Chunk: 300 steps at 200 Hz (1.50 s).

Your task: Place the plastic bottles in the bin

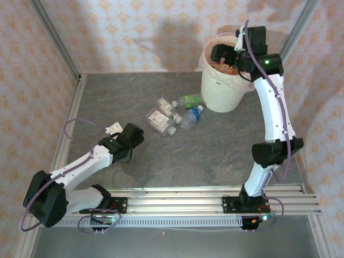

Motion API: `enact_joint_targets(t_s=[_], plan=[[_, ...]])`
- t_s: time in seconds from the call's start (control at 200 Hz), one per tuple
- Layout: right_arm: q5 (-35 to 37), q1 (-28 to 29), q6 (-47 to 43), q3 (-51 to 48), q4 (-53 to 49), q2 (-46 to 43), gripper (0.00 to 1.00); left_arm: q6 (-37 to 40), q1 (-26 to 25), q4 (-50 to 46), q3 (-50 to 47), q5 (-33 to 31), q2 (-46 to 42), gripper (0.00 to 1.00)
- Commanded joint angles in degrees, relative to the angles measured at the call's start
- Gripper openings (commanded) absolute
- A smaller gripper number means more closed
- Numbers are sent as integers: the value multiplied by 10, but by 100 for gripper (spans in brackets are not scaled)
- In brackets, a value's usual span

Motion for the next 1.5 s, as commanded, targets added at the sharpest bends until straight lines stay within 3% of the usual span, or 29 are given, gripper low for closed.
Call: enact_joint_targets(t_s=[0.0,0.285,0.57,0.716,0.791,1.076,1.296,1.496], plan=[[28,32,9,-68,51,-66,99,0,6,8,7,-4,-2,100],[40,120,-24,-337,181,-213,99,-5,8,9,4,-7,-2,100],[45,148,57,-515,264,-236,99,-23,9,22,3,-7,-2,100],[97,188,91,-538,251,-197,99,-34,9,23,-3,-7,-6,100],[150,205,166,-559,269,-175,99,-40,9,23,-5,-5,-8,100],[213,219,366,-598,354,-76,99,-54,9,18,-23,-5,-29,100],[212,218,423,-564,391,6,99,-58,11,12,-35,-10,-45,100],[286,225,482,-579,393,42,99,-59,12,8,-39,-10,-55,100]])
